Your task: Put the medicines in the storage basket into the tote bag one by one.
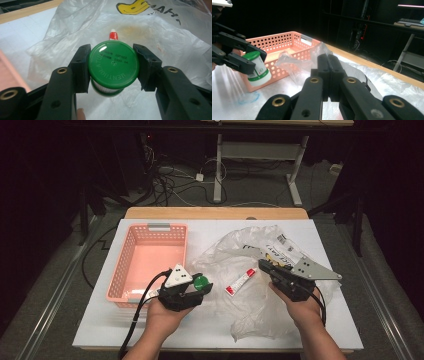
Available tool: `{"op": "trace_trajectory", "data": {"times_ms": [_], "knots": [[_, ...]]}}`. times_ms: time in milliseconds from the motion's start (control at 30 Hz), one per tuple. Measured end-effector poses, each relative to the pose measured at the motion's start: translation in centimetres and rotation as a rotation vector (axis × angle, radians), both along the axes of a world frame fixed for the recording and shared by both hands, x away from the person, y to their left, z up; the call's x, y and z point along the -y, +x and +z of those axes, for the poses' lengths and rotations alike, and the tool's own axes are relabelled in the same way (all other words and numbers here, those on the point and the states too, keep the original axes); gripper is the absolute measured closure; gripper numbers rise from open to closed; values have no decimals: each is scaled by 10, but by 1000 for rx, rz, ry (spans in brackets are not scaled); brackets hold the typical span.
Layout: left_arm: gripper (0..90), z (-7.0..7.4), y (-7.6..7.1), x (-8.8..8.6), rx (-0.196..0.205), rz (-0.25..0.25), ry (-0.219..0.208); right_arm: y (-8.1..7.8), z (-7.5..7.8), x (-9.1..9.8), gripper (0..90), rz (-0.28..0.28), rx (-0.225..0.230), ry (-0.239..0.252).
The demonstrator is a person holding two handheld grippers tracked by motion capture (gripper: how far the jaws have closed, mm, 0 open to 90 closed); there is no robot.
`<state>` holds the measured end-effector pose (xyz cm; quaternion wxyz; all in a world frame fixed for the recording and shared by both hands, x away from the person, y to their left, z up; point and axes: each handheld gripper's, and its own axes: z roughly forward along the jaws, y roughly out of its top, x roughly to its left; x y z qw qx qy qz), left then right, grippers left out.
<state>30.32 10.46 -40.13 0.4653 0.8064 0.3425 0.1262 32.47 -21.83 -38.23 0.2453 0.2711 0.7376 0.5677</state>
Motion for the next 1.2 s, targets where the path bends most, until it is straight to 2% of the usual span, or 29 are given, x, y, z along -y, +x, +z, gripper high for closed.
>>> {"op": "trace_trajectory", "data": {"times_ms": [367,767,1200], "knots": [[502,-8,11,31,-12,-50,11,0,0,0,900,2,1,1],[502,-25,28,64,-38,-93,34,1,0,2,900,-1,2,2],[502,-40,45,91,-50,-102,26,2,0,3,900,-4,0,4]]}}
